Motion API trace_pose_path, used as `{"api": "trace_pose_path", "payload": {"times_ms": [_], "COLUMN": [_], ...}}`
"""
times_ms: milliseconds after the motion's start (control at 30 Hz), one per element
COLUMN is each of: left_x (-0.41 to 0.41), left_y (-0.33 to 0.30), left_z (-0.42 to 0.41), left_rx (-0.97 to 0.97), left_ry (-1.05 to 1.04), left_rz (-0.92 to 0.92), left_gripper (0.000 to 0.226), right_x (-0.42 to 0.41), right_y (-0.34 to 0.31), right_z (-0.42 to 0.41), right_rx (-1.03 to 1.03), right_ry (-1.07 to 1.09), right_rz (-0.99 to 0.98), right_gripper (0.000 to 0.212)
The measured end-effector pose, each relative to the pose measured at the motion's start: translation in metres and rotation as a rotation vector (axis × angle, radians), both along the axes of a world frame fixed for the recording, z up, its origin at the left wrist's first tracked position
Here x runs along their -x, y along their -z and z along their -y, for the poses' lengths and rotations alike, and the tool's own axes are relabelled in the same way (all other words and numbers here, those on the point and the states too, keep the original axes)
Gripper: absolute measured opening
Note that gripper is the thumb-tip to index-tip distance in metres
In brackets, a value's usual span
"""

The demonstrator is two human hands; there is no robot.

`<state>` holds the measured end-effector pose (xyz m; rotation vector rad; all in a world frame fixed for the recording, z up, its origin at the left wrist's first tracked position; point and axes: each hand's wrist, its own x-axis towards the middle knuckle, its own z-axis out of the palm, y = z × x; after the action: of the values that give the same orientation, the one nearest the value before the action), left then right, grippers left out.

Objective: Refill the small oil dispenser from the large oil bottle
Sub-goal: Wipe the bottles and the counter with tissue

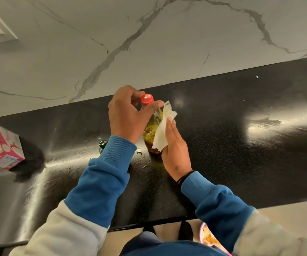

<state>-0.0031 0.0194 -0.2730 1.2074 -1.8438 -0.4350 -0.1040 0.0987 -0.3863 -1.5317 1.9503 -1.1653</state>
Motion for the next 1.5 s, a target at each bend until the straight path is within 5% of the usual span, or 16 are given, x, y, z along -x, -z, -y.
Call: {"api": "trace_pose_path", "payload": {"times_ms": [233,367,533,800,1267,1500], "left_x": [-0.027,-0.025,-0.019,-0.014,-0.023,-0.025], "left_y": [-0.007,-0.005,0.000,0.002,0.015,0.020], "left_z": [0.012,0.011,0.006,-0.001,0.013,0.037], "left_rx": [-0.239,-0.171,-0.111,0.024,0.112,-0.182], "left_ry": [0.353,0.288,0.093,-0.002,0.101,0.386], "left_rz": [-0.046,-0.069,-0.086,-0.010,-0.044,-0.022], "left_gripper": [0.033,0.034,0.045,0.044,0.037,0.028], "right_x": [-0.009,-0.020,-0.011,-0.035,-0.041,-0.059], "right_y": [-0.038,-0.033,-0.001,-0.028,0.034,0.007], "right_z": [0.000,0.002,0.002,0.016,0.019,0.028], "right_rx": [0.214,0.216,-0.016,0.219,-0.045,0.250], "right_ry": [-0.025,-0.115,-0.063,-0.142,0.223,0.266], "right_rz": [0.023,-0.067,0.023,0.165,0.633,0.704], "right_gripper": [0.075,0.087,0.074,0.068,0.037,0.044]}}
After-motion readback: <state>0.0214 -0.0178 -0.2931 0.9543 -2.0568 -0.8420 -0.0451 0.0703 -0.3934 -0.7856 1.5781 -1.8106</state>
